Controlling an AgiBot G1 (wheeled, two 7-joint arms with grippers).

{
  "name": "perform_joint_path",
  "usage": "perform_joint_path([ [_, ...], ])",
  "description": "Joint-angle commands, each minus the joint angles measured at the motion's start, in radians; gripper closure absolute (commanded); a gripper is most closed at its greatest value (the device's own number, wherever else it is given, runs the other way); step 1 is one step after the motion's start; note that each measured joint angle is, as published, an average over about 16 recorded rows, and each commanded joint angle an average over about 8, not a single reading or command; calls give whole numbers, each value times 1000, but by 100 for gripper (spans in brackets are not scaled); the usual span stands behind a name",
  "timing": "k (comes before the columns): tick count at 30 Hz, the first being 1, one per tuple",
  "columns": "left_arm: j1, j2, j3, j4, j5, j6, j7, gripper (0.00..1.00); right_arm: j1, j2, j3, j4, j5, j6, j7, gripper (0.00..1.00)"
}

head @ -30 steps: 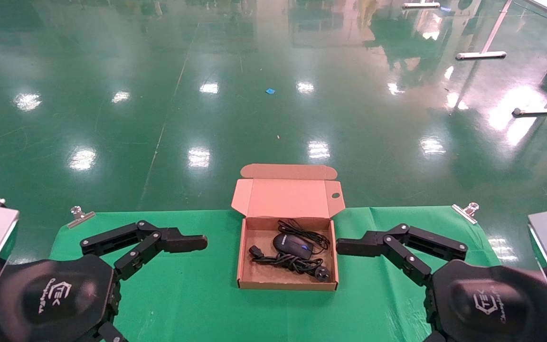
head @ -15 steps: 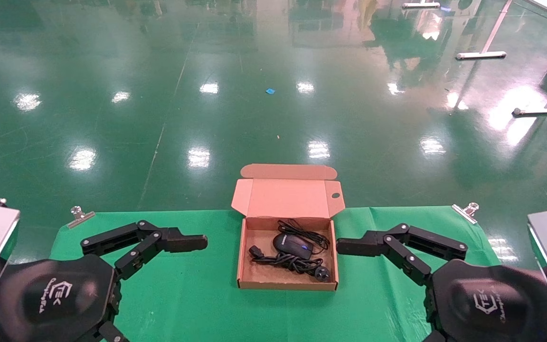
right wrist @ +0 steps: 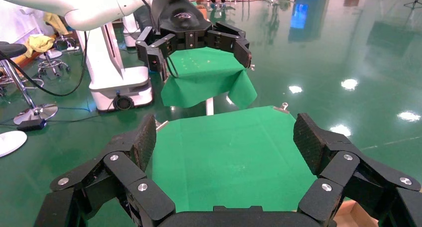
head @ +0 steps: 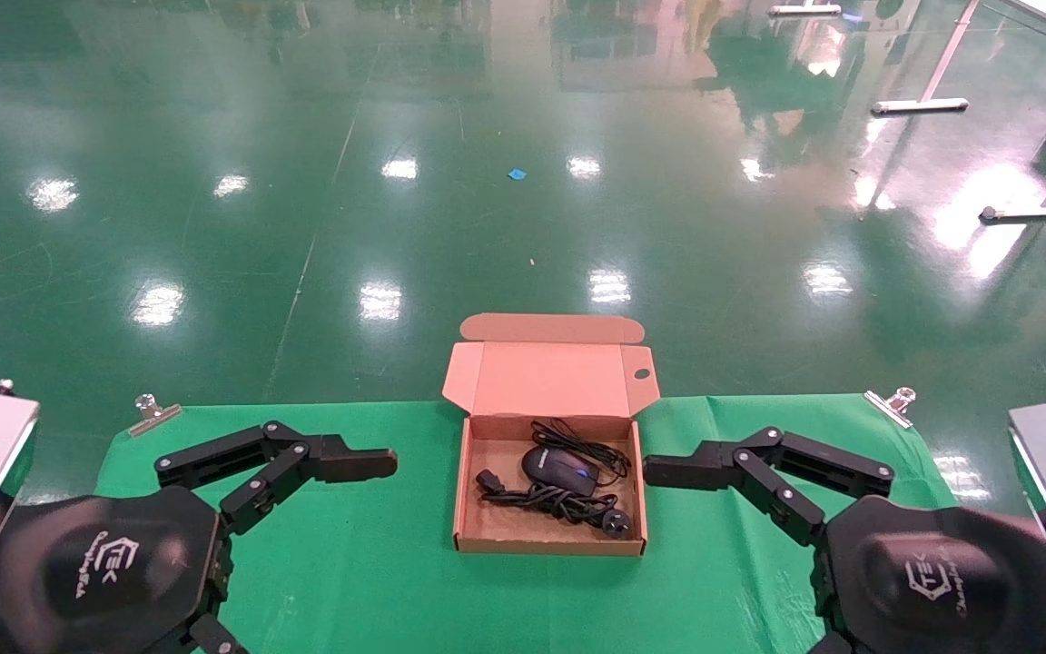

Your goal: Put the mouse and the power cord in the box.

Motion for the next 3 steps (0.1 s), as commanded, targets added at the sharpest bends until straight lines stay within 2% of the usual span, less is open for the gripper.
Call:
perform_joint_path([
  [1,0,0,0,0,0,0,0,0,0,0,0,0,0,0,0,0],
  [3,0,0,0,0,0,0,0,0,0,0,0,0,0,0,0,0],
])
